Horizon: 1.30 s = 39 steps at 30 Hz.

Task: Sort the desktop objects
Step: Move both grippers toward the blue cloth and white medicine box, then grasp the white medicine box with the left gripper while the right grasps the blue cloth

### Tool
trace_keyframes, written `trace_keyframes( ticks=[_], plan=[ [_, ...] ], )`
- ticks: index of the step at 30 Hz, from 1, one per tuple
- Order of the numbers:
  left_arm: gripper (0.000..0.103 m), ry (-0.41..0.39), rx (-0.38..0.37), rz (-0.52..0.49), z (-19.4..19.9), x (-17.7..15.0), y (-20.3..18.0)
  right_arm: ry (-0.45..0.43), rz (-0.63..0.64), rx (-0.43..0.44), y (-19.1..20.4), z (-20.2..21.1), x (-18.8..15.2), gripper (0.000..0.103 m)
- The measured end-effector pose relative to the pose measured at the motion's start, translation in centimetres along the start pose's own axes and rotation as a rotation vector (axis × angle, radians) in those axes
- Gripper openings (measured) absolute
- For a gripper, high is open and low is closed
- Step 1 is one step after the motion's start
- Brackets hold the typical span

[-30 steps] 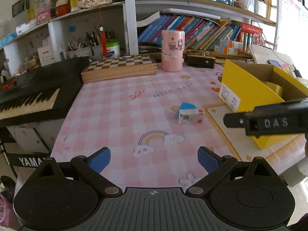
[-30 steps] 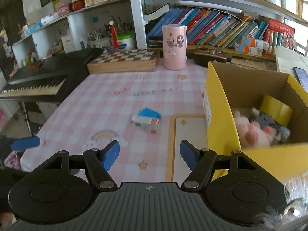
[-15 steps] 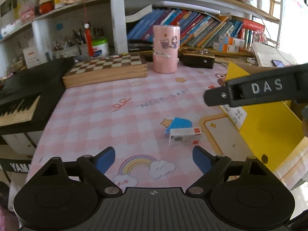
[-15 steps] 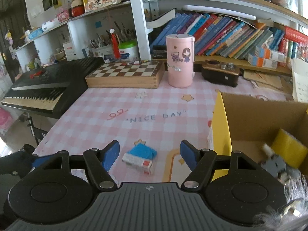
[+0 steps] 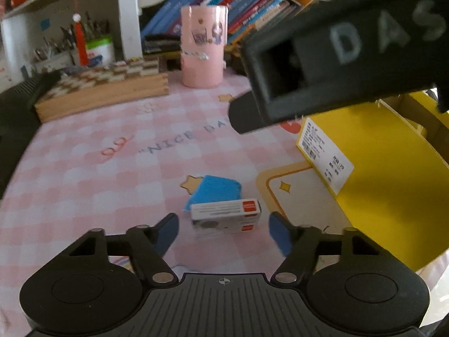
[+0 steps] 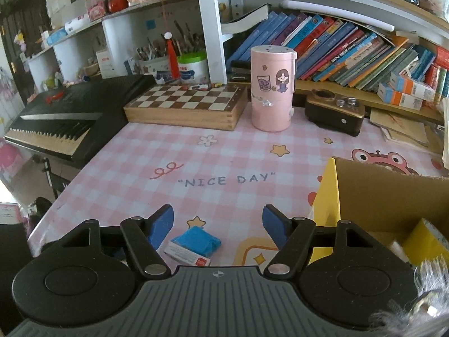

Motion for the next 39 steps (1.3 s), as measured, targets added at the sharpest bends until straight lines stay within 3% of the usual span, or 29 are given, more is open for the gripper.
trace_keyframes(
  ticks=[5,10,20,28,33,35,39],
  plan=[
    [0.054,0.02,0.012,0.014,-1.1,-0.5,0.3,0.028,-0.014,-0.001,-0.7,-0.9,-0.2,0.068],
    [0.053,0.013,0.041,0.069,0.6,-0.7,2.2,0.058,-0.007,0.04,0.0,-1.9,-0.5,0.069],
    [0.053,-0.001,0.265,0.239,5.3,-1.6,9.0,0.177,0.062,0.089,2.5,-5.5,-3.2,0.068],
    [0.053,-0.018,0.29,0.243,6.3,-1.1,9.8,0.231,0.143,0.085,3.2,-7.9,-5.5,0.067],
    [0.053,-0.02,0.289,0.241,6.4,-1.0,9.9,0.244,0.185,0.09,3.3,-8.6,-6.2,0.05],
    [0.053,-0.026,0.29,0.247,6.7,-1.0,10.0,0.232,0.191,0.098,3.4,-8.6,-6.0,0.032],
    [0.053,-0.047,0.281,0.246,7.5,-0.6,9.8,0.228,0.157,0.099,3.3,-8.3,-5.7,0.03]
  ],
)
Point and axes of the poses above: each gripper's, at about its wrist camera, not at the fingertips, and z roughly against the way its jaws point, y to its left, x to its top, the point moved 8 cm from there along -z, roughly the way its jaws point, and after that the axes turned 12 degrees about -y, right-handed, at the moved point
